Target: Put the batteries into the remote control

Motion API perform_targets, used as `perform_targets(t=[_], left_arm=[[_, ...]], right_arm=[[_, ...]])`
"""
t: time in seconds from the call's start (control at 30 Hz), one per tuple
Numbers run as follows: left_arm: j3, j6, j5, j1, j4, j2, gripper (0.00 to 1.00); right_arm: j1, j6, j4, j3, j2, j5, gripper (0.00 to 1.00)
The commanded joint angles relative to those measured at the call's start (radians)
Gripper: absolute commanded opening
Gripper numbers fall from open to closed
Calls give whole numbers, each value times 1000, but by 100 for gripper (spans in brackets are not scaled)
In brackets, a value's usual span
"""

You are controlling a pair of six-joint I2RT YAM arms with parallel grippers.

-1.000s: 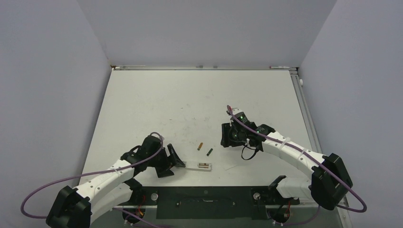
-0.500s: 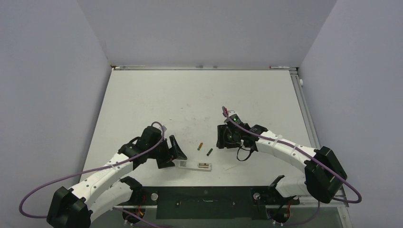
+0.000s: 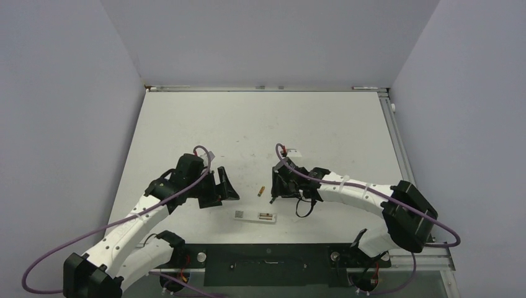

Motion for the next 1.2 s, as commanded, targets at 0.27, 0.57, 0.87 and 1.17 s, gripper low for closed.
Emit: perform_targets(t=[0.27, 0.57, 0.87, 1.17], left_arm=[[34, 84, 53, 16, -39, -85, 76], [32, 124, 96, 21, -58, -116, 76], [16, 140, 165, 21, -37, -115, 76], [16, 157, 208, 21, -36, -129, 76]], right_arm=[[128, 215, -138, 237, 258, 262, 47], [185, 332, -199, 275, 296, 309, 45], [229, 446, -275, 296, 310, 366, 44], [235, 558, -276, 289, 338, 377, 41]])
